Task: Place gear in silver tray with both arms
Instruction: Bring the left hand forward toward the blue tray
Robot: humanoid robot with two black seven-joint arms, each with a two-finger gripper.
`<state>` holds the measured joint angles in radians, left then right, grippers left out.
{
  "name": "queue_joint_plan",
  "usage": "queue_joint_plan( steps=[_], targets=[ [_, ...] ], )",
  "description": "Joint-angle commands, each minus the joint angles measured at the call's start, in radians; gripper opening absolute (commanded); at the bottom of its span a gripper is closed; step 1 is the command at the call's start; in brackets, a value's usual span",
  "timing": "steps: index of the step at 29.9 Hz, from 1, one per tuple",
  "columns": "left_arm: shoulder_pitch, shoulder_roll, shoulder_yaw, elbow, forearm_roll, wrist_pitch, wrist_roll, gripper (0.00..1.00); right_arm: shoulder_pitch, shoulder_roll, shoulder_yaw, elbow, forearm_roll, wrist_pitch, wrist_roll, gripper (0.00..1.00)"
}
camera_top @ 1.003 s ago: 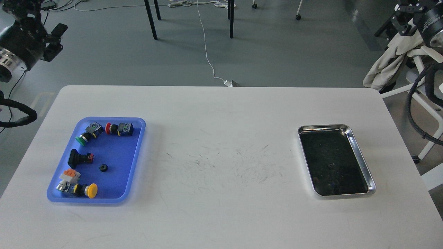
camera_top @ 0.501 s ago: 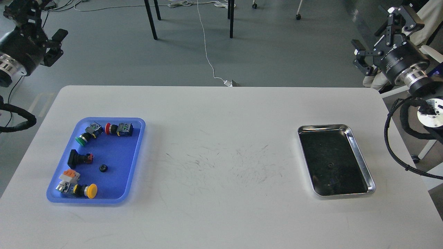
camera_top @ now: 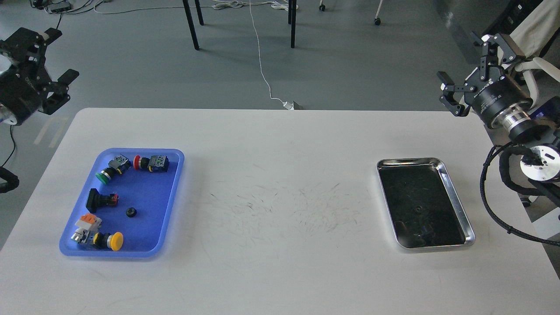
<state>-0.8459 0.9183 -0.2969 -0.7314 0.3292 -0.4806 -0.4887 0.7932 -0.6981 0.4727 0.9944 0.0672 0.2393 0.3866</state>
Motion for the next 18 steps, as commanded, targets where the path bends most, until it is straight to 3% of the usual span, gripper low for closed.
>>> queue_joint_plan(
  steps=[1,11,18],
  targets=[
    [0.002,0.088,-0.001,-0.045,0.092,-0.008,0.000,0.98,0.000,0.000,-0.003,-0.005,-0.004,-0.003,0.000,0.99],
    [-0.007,0.273,-0.007,-0.325,0.394,-0.008,0.000,0.98,-0.014,0.000,-0.009,-0.005,-0.044,-0.005,0.001,0.99],
    [-0.048,0.313,-0.010,-0.433,0.660,0.069,0.000,0.98,-0.020,-0.001,-0.011,-0.005,-0.061,-0.009,0.000,0.99]
  ],
)
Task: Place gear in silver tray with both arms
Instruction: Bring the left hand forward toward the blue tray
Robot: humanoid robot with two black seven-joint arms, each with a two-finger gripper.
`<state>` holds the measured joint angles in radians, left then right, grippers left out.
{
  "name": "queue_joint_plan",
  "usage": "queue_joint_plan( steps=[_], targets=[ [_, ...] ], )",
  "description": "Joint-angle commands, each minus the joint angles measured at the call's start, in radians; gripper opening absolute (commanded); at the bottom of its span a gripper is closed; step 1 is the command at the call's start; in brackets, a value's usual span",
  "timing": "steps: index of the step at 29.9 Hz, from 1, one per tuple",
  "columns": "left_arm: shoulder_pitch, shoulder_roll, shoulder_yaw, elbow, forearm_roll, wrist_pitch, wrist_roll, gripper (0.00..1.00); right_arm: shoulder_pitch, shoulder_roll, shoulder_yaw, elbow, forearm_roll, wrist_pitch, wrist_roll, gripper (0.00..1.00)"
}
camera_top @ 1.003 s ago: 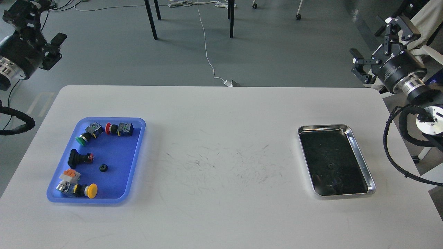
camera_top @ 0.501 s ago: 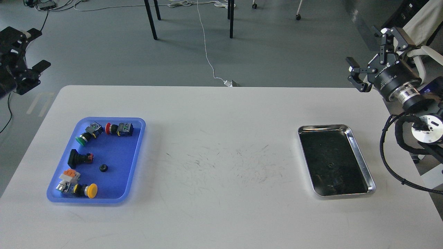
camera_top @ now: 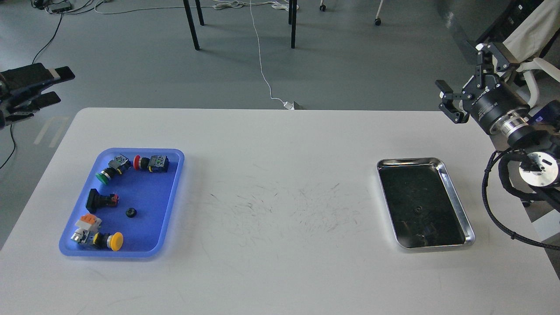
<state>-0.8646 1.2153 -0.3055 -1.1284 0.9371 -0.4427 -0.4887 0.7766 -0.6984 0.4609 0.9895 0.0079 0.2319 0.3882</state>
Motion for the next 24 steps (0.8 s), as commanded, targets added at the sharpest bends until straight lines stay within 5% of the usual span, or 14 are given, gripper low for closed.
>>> queue_joint_plan(
  steps=[1,16,24],
  targets=[
    [-0.045,0.016,0.002,-0.036,0.051,0.033,0.000,0.98,-0.004,-0.003,0.001,0.001,-0.002,-0.003,-0.002,0.99],
    [-0.097,0.055,-0.003,-0.054,-0.038,-0.046,0.000,0.98,-0.016,-0.013,0.013,0.011,0.000,-0.006,0.000,0.99],
    [-0.082,0.055,0.003,-0.143,0.425,-0.001,0.000,0.98,-0.016,-0.015,0.013,0.008,0.000,-0.014,0.000,0.99]
  ],
)
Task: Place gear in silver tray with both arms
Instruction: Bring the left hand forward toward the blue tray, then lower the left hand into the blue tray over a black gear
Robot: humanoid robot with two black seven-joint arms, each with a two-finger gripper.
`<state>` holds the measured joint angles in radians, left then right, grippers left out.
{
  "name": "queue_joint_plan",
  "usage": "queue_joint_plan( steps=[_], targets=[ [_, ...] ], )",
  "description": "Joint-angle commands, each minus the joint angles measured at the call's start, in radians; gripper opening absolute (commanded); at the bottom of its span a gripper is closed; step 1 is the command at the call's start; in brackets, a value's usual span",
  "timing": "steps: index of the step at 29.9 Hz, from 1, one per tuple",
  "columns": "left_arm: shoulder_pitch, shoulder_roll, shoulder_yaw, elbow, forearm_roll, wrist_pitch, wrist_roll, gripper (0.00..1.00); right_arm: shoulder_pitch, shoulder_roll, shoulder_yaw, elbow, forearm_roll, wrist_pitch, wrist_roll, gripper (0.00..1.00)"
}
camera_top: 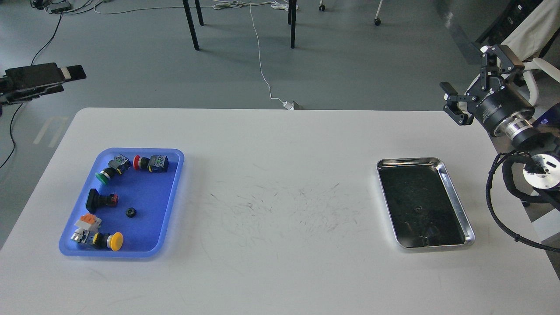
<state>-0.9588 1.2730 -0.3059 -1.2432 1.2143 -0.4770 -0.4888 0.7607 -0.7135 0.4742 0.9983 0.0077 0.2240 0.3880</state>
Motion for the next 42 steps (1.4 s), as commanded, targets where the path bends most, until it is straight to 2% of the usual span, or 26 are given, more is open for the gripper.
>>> queue_joint_plan(
  steps=[1,5,7,12,17,21,23,28,32,35,42],
  targets=[
    [0.014,-0.003,0.011,-0.053,0.187,0.055,0.000,0.98,0.000,0.000,0.000,-0.001,0.000,-0.011,0.000,0.99],
    [0.015,-0.010,0.042,-0.102,0.342,0.207,0.000,0.96,0.000,0.000,0.000,-0.001,0.000,-0.015,0.000,0.99],
    [0.014,-0.023,0.045,-0.096,0.373,0.245,0.000,0.96,0.000,-0.001,-0.002,-0.001,0.000,-0.015,0.000,0.99],
    [0.017,-0.024,0.047,-0.096,0.338,0.239,0.000,0.96,-0.001,-0.017,-0.002,0.000,0.000,-0.015,0.000,0.99],
    [0.022,0.051,0.048,-0.222,0.358,0.204,0.000,0.98,-0.001,-0.017,-0.003,0.000,-0.002,-0.015,0.000,0.99],
    [0.022,0.045,0.071,-0.243,0.451,0.212,0.000,0.98,-0.001,-0.017,-0.005,0.003,-0.002,-0.015,0.000,0.99],
    [0.028,0.036,0.096,-0.255,0.523,0.231,0.000,0.98,-0.001,-0.017,-0.006,0.003,-0.002,-0.015,0.000,0.99],
    [0.060,-0.003,0.194,-0.272,0.672,0.380,0.000,0.98,-0.001,-0.017,-0.008,0.003,-0.018,-0.015,0.000,0.99],
    [0.077,-0.050,0.237,-0.269,0.740,0.409,0.000,0.98,0.000,-0.017,-0.008,0.014,-0.018,-0.025,0.000,0.99],
    [0.092,-0.092,0.238,-0.220,0.755,0.429,0.000,0.98,-0.001,-0.018,-0.009,0.020,-0.020,-0.029,0.000,0.99],
    [0.127,-0.106,0.240,-0.168,0.708,0.451,0.000,0.98,-0.001,-0.029,-0.009,0.022,-0.020,-0.029,0.000,0.99]
  ],
)
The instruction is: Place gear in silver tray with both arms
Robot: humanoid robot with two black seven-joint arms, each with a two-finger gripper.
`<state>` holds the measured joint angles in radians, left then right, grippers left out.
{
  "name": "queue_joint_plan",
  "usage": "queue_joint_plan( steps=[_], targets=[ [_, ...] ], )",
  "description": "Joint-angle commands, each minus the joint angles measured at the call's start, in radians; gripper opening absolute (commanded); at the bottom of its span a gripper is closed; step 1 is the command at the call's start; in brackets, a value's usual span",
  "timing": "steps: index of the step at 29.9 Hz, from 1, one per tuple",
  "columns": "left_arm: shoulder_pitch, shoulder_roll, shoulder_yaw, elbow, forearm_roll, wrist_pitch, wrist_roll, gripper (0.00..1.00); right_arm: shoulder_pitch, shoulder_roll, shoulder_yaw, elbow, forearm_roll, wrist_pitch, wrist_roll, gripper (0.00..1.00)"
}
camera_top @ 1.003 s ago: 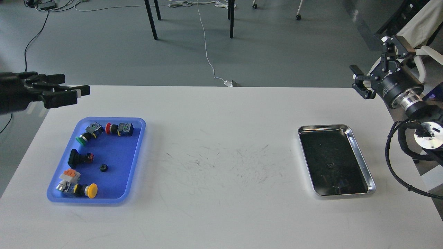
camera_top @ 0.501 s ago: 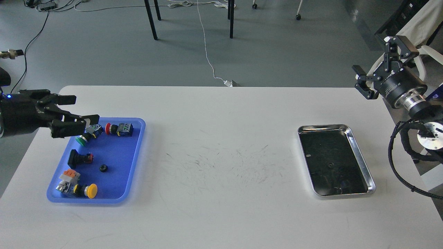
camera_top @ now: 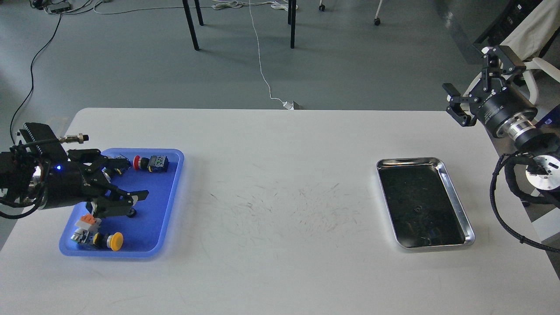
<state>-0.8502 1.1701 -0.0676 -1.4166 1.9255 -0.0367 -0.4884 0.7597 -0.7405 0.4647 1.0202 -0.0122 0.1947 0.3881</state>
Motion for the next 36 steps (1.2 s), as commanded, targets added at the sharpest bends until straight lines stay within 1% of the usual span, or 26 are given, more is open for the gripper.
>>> queue_joint_plan(
  steps=[1,3,6,9,10,11,13,17,20,25,36],
  targets=[
    [0.029,-0.004,0.002,0.011,0.001,0.015,0.000,0.98,0.000,-0.002,0.000,0.000,0.000,0.000,0.000,0.99],
    [0.055,-0.018,0.000,0.016,0.026,0.038,0.000,0.98,0.000,-0.002,0.000,0.000,0.000,0.000,0.000,0.99],
    [0.066,-0.039,0.002,0.031,0.067,0.047,0.000,0.98,-0.002,0.000,-0.001,0.000,0.000,0.000,0.000,0.99],
    [0.080,-0.090,0.003,0.126,0.075,0.060,0.000,0.97,-0.002,0.000,-0.001,0.000,-0.009,-0.001,0.000,0.99],
    [0.089,-0.108,0.003,0.157,0.075,0.067,0.000,0.96,-0.002,0.000,-0.001,0.000,-0.014,-0.003,0.000,0.99],
    [0.098,-0.116,0.005,0.178,0.076,0.076,0.000,0.93,-0.002,0.000,-0.001,0.000,-0.014,-0.005,0.000,0.99],
    [0.115,-0.127,0.006,0.221,0.075,0.095,0.000,0.93,-0.002,0.000,-0.001,0.000,-0.014,-0.005,0.000,0.99],
    [0.126,-0.159,0.009,0.275,0.072,0.103,0.000,0.92,-0.002,0.000,-0.001,0.000,-0.017,-0.006,0.000,0.99],
    [0.144,-0.194,0.009,0.356,0.072,0.121,0.000,0.91,-0.002,0.000,-0.001,0.000,-0.018,-0.008,0.000,0.99],
    [0.160,-0.201,0.009,0.378,0.066,0.149,0.000,0.87,-0.002,0.001,-0.003,-0.002,-0.018,-0.009,0.000,0.99],
    [0.165,-0.201,0.009,0.355,0.023,0.143,0.000,0.85,-0.002,0.010,-0.005,-0.009,-0.046,-0.009,0.000,0.99]
  ],
)
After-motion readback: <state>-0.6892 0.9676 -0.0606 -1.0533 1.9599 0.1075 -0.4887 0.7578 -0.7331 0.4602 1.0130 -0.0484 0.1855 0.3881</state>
